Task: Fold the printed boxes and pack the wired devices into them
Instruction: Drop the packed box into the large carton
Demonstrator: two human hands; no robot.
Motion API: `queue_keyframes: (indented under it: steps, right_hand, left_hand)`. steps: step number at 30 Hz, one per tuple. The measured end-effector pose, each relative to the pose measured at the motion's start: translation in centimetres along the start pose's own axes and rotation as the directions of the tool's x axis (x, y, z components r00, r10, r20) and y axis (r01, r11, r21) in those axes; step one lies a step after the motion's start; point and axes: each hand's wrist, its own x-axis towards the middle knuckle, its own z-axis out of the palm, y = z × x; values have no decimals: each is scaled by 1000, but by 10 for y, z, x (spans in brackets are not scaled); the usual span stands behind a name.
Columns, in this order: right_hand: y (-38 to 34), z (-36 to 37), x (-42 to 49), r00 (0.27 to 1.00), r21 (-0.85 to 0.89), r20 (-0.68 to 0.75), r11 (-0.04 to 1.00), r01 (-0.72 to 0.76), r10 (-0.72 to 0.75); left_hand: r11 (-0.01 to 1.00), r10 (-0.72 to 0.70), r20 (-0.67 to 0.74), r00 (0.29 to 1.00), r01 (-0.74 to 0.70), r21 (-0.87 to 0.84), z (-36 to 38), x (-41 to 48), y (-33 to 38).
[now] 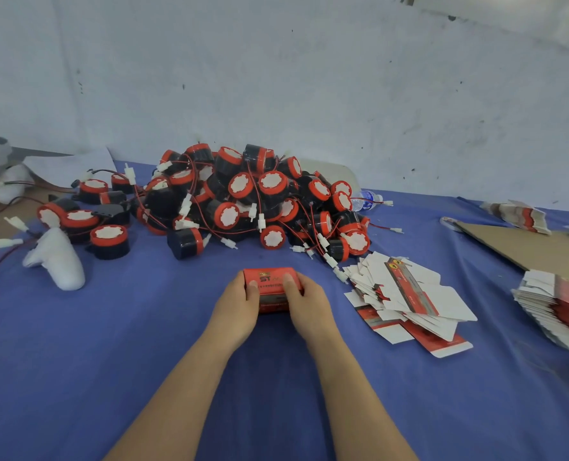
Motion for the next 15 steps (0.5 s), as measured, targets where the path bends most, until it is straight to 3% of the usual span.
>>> queue_keyframes:
  steps: [3, 6, 10, 12, 15]
  right_hand:
    - [1, 3, 1, 1000, -39, -8, 999, 10, -10]
    - [-3, 5, 0, 999, 10, -37, 999, -30, 31]
    - [-22, -7, -14, 997, 361, -13, 931, -61, 70]
    - [-37, -37, -25, 993, 469, -116, 881, 63, -10]
    - [-62, -119, -55, 905, 349, -406, 895, 278, -123]
  left_hand:
    - [998, 6, -26, 1000, -4, 70, 3, 1, -1]
    - [1000, -26, -45, 999, 27, 9, 5, -1, 2]
    - [957, 13, -34, 999, -22, -288, 12, -11, 30]
    - [900, 123, -45, 991, -131, -415, 24, -20, 62]
    - [815, 295, 14, 955, -244, -526, 64, -41, 133]
